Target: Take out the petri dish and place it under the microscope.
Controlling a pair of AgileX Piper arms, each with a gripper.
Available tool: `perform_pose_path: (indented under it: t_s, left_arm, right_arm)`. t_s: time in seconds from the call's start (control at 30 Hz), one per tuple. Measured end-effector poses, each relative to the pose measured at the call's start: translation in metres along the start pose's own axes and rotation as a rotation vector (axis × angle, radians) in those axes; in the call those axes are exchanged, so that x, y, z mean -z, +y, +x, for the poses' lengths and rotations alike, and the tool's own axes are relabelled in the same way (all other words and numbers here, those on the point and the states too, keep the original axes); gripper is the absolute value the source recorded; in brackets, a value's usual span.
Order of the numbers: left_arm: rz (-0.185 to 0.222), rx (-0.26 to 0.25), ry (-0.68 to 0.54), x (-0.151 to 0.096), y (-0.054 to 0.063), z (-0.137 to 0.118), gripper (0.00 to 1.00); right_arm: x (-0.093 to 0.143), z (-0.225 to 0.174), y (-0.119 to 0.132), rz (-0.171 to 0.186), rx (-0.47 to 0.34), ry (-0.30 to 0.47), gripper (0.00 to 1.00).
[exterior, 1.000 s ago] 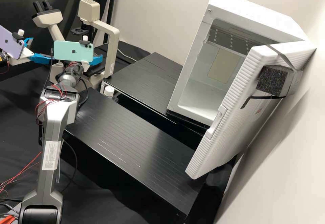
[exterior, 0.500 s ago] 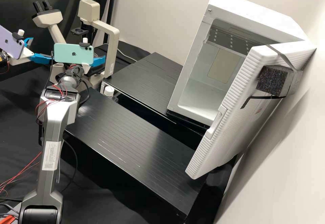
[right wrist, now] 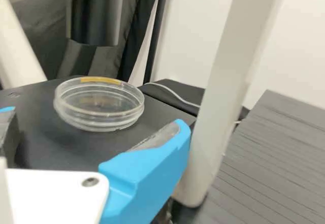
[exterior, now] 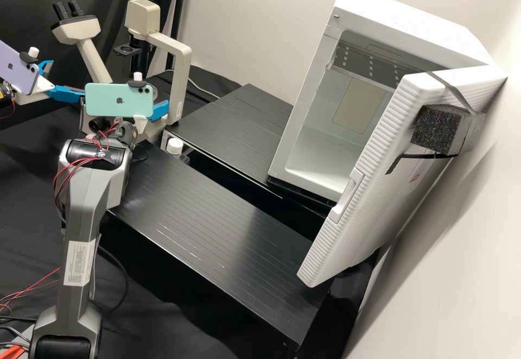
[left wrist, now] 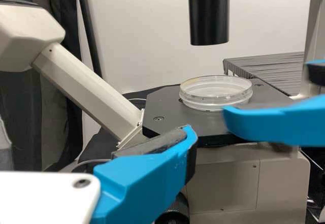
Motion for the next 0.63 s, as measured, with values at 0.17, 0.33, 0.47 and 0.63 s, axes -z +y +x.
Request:
perform_pose_path:
  t_s: [0.17,0.33,0.47,0.63]
  left_arm:
    - [0.0,0.0,0.0,0.0,0.0,0.0,1.0]
    - [0.0,0.0,0.0,0.0,0.0,0.0,1.0]
    - [0.0,0.0,0.0,0.0,0.0,0.0,1.0]
    - [0.0,0.0,0.0,0.0,0.0,0.0,1.0]
  right_arm:
    - [-0.003,-0.033,0.011,-0.02,-0.099,0.009,1.0]
    - [-0.006,-0.069,0.023,-0.025,-0.271,0.035,1.0]
    - [-0.007,-0.091,0.025,-0.01,-0.348,0.07,1.0]
    - [-0.011,-0.114,0.026,0.063,-0.326,0.107,1.0]
